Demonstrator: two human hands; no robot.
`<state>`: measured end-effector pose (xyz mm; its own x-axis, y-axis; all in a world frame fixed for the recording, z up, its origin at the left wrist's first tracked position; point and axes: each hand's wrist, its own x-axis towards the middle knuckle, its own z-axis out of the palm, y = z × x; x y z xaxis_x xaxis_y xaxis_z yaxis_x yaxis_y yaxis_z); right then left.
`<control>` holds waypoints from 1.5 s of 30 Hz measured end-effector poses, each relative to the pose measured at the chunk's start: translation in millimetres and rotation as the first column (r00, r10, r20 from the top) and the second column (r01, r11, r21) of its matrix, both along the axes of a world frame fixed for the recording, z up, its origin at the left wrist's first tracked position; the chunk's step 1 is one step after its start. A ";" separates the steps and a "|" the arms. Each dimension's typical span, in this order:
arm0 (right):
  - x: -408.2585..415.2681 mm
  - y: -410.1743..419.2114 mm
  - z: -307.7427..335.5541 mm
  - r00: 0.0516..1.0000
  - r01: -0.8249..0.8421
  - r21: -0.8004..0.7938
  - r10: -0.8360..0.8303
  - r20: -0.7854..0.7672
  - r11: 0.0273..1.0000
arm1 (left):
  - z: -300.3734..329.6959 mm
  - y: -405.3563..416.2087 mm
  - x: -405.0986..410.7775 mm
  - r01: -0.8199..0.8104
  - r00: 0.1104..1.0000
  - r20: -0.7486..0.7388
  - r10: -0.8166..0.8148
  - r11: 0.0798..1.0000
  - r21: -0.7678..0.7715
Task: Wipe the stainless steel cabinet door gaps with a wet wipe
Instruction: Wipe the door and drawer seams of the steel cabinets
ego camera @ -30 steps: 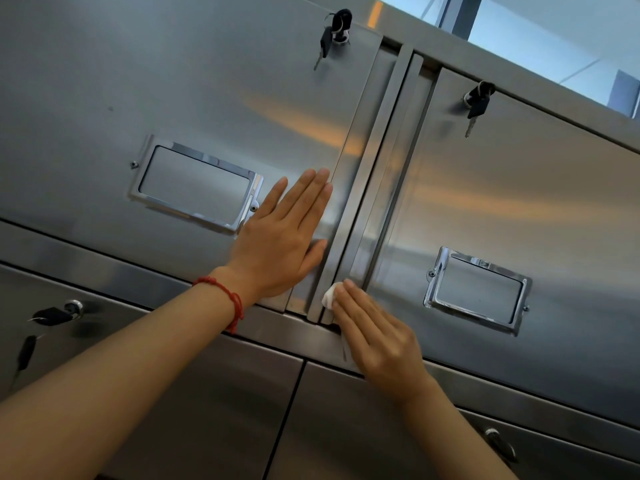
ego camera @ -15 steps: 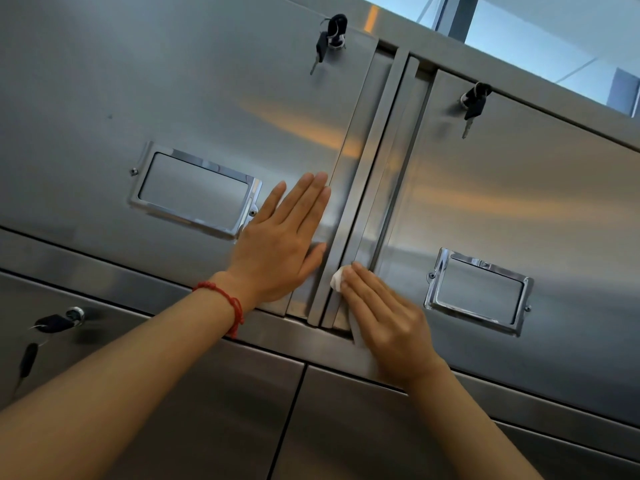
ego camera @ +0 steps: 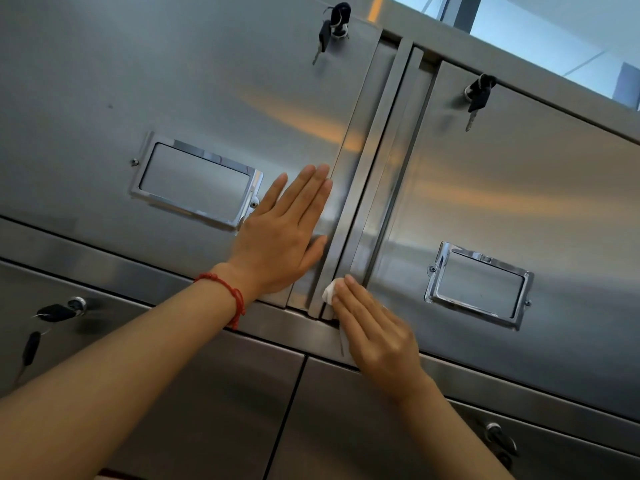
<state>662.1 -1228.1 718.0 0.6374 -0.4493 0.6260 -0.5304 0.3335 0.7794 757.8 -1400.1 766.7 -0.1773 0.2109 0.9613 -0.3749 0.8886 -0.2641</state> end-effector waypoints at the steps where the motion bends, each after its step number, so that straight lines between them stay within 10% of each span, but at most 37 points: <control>1: -0.2 1.2 -1.5 1.000 0.004 0.019 -0.004 -0.012 1.000 | -0.2 0.1 0.3 0.000 1.000 0.003 0.000 1.000 0.001; 45: -5.5 -4.6 57.0 1.000 0.000 -0.069 0.001 0.007 0.998 | -0.7 -0.5 -1.4 -0.001 1.000 -0.015 0.001 1.000 -0.004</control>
<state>656.6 -1232.7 775.1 0.6332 -0.4048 0.6597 -0.5358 0.3858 0.7511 756.4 -1400.6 766.1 -0.1631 0.2148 0.9629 -0.3795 0.8872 -0.2622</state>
